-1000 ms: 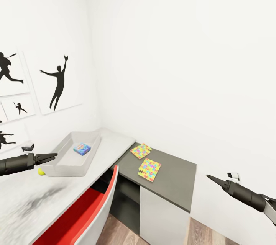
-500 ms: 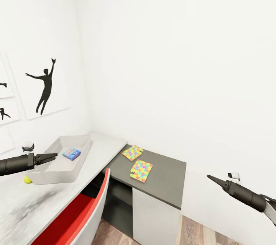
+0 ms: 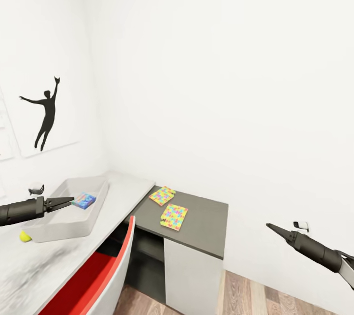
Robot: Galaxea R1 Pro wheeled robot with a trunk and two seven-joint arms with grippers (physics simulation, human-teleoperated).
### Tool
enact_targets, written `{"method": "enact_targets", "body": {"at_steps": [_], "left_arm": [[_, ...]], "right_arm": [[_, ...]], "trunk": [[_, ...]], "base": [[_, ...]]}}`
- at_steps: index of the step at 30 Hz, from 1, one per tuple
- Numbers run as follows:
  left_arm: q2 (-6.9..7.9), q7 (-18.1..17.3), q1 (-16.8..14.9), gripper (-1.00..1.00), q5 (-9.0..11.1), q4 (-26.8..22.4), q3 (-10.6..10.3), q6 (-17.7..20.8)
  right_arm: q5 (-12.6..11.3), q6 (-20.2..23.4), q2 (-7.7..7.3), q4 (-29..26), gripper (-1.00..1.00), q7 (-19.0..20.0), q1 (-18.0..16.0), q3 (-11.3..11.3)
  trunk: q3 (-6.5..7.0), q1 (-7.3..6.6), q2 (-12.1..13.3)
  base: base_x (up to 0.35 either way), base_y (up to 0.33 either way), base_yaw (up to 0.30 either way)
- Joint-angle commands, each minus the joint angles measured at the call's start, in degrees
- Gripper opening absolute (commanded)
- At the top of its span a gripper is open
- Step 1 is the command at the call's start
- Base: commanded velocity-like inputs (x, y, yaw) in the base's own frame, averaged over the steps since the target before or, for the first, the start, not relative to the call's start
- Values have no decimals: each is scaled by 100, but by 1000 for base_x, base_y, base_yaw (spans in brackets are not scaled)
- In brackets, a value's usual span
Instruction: Put all the toys in the child's room - the three board games (two on the bed and one on the table), the two jigsaw puzzles on the table, and the tennis ball on the table - inside the toy box on the table in the child's room.
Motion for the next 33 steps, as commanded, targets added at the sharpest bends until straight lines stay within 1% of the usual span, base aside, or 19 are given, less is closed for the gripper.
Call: {"method": "enact_targets", "body": {"at_steps": [1, 20, 26, 33], "left_arm": [[1, -38, -1, 100, -31, -3, 10, 60], [7, -38, -1, 100, -12, 6, 30, 59], [-1, -38, -1, 100, -16, 6, 30, 59], [-8, -38, -1, 100, -30, 6, 30, 59]], "right_arm": [[4, 60, 2, 3, 100, 19, -3, -15], [-14, 69, 1, 52, 100, 19, -3, -15], [-12, 70, 1, 59, 100, 14, -3, -15], [-11, 70, 0, 64, 100, 11, -3, -16]], "trunk": [[0, 2, -4], [49, 2, -4], [64, 2, -4], [82, 2, -4]], "base": [[-20, 16, -235], [-12, 3, -267], [-149, 0, -276], [-221, 0, -276]]}}
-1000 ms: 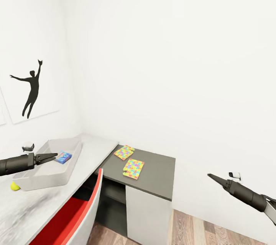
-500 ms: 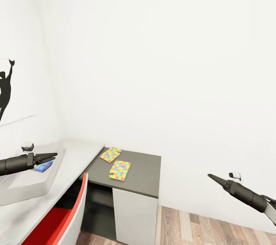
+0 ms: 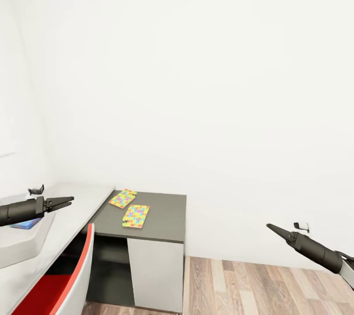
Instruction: Put all the toys in the child's room - the three board games (two on the bed and one on the table), the two jigsaw puzzles on the table, and the tennis ball on the table - inside the toy box on the table in the child's room.
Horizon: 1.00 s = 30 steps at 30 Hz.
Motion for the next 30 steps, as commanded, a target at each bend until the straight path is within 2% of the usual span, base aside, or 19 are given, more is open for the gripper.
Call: {"method": "enact_targets", "body": {"at_steps": [1, 11, 30], "left_arm": [[-1, -38, 0, 100, -38, -3, 8, 60], [-10, -38, 0, 100, -47, -3, 8, 56], [-20, -38, 0, 100, -62, -3, 0, 45]], "right_arm": [[11, 60, 2, 4, 100, 19, -3, -18], [8, 60, -18, 13, 100, 18, -3, -24], [7, 60, -30, 57, 100, 15, -3, -52]], "trunk": [[0, 0, -5], [26, 0, -5], [76, 0, -5]], "base": [[-241, 0, -276], [-198, 0, -276], [-17, 0, -276]]}}
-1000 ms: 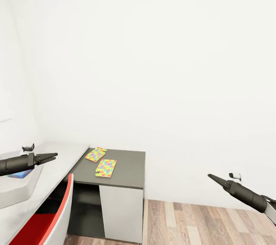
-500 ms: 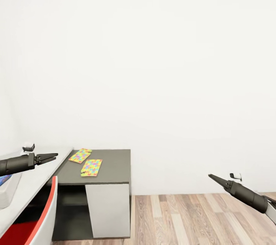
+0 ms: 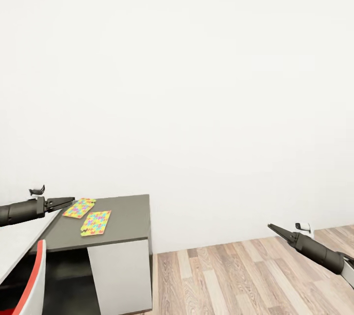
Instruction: Put all the toys in the child's room - the three board games (two on the bed and one on the table), the two jigsaw puzzles on the table, and the tennis ball on the table - inside the toy box on the table in the child's room.
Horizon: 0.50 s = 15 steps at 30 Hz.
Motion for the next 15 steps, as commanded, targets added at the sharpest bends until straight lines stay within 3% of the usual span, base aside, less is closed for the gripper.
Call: {"method": "enact_targets", "body": {"at_steps": [1, 15], "left_arm": [[0, -39, 0, 100, -36, -4, 8, 59], [-2, -39, 1, 100, -38, -2, 2, 57]], "right_arm": [[9, 60, 2, 4, 100, 19, -3, -17], [6, 60, -17, 5, 100, 18, -3, -19]], "trunk": [[0, 2, -4], [37, 2, -4]], "base": [[0, 0, -276], [0, 0, -276]]}}
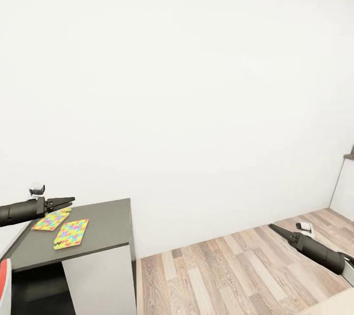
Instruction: Put all the toys in the child's room - the three board games (two on the bed and one on the table), the two jigsaw puzzles on the table, and the tennis ball on the table - inside the toy box on the table in the child's room.
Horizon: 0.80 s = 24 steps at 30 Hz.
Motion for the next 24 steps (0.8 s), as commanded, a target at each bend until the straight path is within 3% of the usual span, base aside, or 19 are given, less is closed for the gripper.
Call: {"method": "enact_targets", "body": {"at_steps": [1, 24], "left_arm": [[0, -39, -1, 100, -38, -2, 8, 60], [-6, -39, 0, 100, -38, 3, -2, 60]], "right_arm": [[9, 60, 2, 3, 100, 18, -3, -17], [-38, 82, -3, 8, 100, 5, -3, -23]], "trunk": [[0, 2, -4], [60, 2, -4]], "base": [[0, 0, -276], [0, 0, -276]]}}
